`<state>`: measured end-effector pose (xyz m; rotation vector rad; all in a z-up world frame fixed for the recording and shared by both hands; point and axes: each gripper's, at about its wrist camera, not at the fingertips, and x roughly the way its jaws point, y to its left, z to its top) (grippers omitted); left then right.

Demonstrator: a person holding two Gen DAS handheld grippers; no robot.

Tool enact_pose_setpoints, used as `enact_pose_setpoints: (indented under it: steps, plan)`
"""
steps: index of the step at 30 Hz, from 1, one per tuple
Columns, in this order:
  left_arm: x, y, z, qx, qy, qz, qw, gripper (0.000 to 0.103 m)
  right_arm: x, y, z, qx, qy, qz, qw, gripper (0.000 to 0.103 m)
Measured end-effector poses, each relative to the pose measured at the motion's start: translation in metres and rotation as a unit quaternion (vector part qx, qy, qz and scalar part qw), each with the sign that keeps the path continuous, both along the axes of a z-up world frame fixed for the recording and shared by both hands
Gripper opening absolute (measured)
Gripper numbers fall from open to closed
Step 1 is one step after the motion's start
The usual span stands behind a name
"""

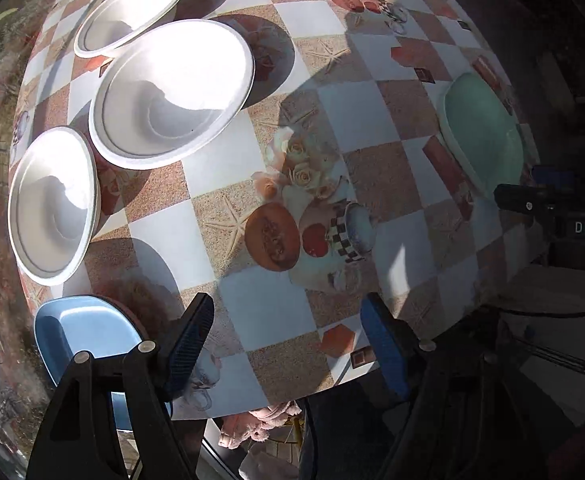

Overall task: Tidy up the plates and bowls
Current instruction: 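Move the right gripper to the rim of the green square plate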

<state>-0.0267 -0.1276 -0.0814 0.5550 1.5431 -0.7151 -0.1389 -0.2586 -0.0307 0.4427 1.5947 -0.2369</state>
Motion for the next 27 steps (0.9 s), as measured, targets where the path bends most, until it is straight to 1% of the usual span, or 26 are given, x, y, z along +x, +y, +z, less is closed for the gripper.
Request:
enact_pose_setpoints:
  steps: [3, 5, 7, 8, 12, 13, 15, 17, 20, 22, 23, 24, 27]
  plan:
    - [-0.003, -0.040, -0.003, -0.002, 0.008, -0.008, 0.9999, 0.079, -0.006, -0.037, 0.007, -0.067, 0.018, 0.001, 0.998, 0.085]
    - [-0.004, -0.065, -0.008, -0.004, 0.028, -0.010, 0.9996, 0.079, -0.011, -0.068, 0.008, -0.090, 0.027, -0.008, 0.996, 0.085]
    - [-0.005, -0.086, -0.016, 0.002, 0.053, -0.004, 0.9986, 0.079, -0.016, -0.096, 0.006, -0.101, 0.038, -0.019, 0.994, 0.085]
    - [-0.006, -0.096, -0.019, 0.005, 0.058, 0.001, 0.9983, 0.079, -0.017, -0.107, 0.004, -0.103, 0.042, -0.024, 0.993, 0.085]
    - [-0.010, -0.129, -0.028, 0.012, 0.059, 0.020, 0.9980, 0.079, -0.021, -0.155, -0.008, -0.112, 0.062, -0.034, 0.991, 0.085]
    - [-0.012, -0.136, -0.030, 0.013, 0.060, 0.024, 0.9978, 0.079, -0.018, -0.154, -0.018, -0.112, 0.064, -0.034, 0.991, 0.085]
    - [-0.015, -0.145, -0.033, 0.018, 0.057, 0.030, 0.9978, 0.079, -0.013, -0.163, -0.024, -0.111, 0.064, -0.029, 0.991, 0.085]
    - [-0.018, -0.149, -0.037, 0.023, 0.052, 0.032, 0.9979, 0.079, -0.001, -0.157, -0.040, -0.111, 0.058, -0.021, 0.992, 0.085]
    - [-0.020, -0.152, -0.040, 0.036, 0.032, 0.030, 0.9984, 0.079, 0.012, -0.174, -0.044, -0.103, 0.049, -0.006, 0.993, 0.085]
    - [-0.020, -0.150, -0.040, 0.039, 0.018, 0.032, 0.9985, 0.079, 0.018, -0.177, -0.051, -0.082, 0.047, -0.004, 0.995, 0.085]
    - [-0.018, -0.145, -0.039, 0.042, 0.013, 0.035, 0.9984, 0.079, 0.019, -0.165, -0.057, -0.070, 0.048, -0.003, 0.996, 0.085]
    - [-0.015, -0.140, -0.039, 0.044, 0.009, 0.040, 0.9982, 0.079, 0.018, -0.167, -0.062, -0.057, 0.048, -0.003, 0.997, 0.085]
    - [-0.009, -0.132, -0.043, 0.054, 0.009, 0.066, 0.9963, 0.079, 0.015, -0.153, -0.062, -0.006, 0.035, 0.003, 0.999, 0.086]
